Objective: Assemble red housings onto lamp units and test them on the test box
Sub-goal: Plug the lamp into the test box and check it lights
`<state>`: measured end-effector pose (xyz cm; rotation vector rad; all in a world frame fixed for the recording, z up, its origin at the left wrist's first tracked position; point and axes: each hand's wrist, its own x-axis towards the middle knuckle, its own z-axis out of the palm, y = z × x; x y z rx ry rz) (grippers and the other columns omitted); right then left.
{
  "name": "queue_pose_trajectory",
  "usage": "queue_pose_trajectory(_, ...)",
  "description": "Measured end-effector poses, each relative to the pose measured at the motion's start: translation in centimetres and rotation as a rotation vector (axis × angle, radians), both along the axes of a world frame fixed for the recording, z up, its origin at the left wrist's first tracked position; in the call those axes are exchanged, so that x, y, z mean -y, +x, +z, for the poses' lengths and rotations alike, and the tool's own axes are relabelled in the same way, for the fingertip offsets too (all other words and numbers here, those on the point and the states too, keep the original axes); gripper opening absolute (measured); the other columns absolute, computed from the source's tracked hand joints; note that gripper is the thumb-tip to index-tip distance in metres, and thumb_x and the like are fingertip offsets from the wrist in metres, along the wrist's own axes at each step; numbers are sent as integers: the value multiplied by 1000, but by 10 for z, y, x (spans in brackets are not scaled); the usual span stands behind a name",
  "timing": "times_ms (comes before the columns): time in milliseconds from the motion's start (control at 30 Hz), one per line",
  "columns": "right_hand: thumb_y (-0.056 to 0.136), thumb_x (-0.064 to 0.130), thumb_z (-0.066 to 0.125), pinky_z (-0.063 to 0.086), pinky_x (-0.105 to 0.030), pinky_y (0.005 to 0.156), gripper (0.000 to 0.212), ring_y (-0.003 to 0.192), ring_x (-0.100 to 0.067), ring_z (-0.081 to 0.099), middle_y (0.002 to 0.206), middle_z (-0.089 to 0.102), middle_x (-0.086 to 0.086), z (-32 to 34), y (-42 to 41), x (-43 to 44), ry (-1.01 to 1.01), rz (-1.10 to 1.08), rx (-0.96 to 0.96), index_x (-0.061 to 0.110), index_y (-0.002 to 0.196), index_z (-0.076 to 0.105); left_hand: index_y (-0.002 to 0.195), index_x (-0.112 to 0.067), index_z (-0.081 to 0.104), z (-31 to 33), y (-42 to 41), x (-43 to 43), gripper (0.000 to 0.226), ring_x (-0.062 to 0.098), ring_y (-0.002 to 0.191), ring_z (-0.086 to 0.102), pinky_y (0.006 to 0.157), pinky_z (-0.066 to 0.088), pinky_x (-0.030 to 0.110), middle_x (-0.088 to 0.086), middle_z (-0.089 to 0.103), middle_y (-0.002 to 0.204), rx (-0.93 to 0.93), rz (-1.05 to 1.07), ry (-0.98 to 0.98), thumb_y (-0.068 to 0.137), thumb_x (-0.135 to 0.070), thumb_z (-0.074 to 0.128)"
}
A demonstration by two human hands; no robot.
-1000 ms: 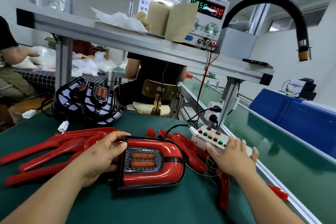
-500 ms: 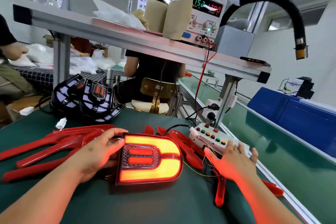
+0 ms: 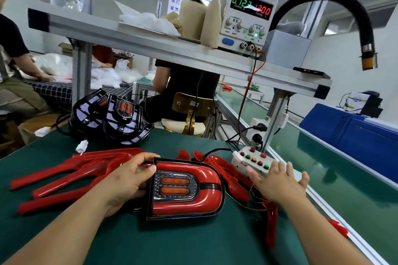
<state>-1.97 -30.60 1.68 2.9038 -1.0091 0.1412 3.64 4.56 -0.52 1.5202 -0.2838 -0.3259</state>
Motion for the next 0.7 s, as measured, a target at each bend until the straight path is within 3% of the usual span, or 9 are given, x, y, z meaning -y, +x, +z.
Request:
queue_pose_trajectory(167, 67, 93, -3, -13, -56, 113, 118, 150, -17, -14, 164, -4, 0, -1, 28, -16, -3, 106, -1, 16, 156, 3, 115, -27, 61, -1, 1, 0, 22, 25, 88, 73, 64, 59, 32, 11, 75, 94, 0, 2, -2, 100, -15, 50)
queue_pose_trajectory(300, 71, 91, 0, -13, -58, 113, 115, 149, -17, -15, 164, -1, -2, -3, 41, -16, -2, 128, -26, 14, 155, 13, 115, -28, 61, -2, 3, 0, 22, 27, 92, 72, 71, 61, 36, 12, 74, 96, 4, -4, -1, 100, -15, 51)
queue_pose_trajectory(400, 68, 91, -3, -11, -58, 113, 118, 150, -18, -12, 164, 2, -3, -9, 43, -15, -47, 139, -14, 14, 155, 19, 115, -27, 62, -4, 5, 0, 23, 31, 98, 70, 83, 58, 44, 15, 73, 101, 19, 10, 5, 100, -13, 51)
queue_pose_trajectory(700, 55, 93, -9, -12, -58, 113, 130, 150, -19, -13, 164, 3, -3, -14, 47, -15, -47, 135, -14, 14, 153, 23, 113, -31, 64, -7, 8, -1, 24, 33, 102, 69, 94, 52, 54, 14, 73, 106, 30, 13, 16, 100, -15, 51)
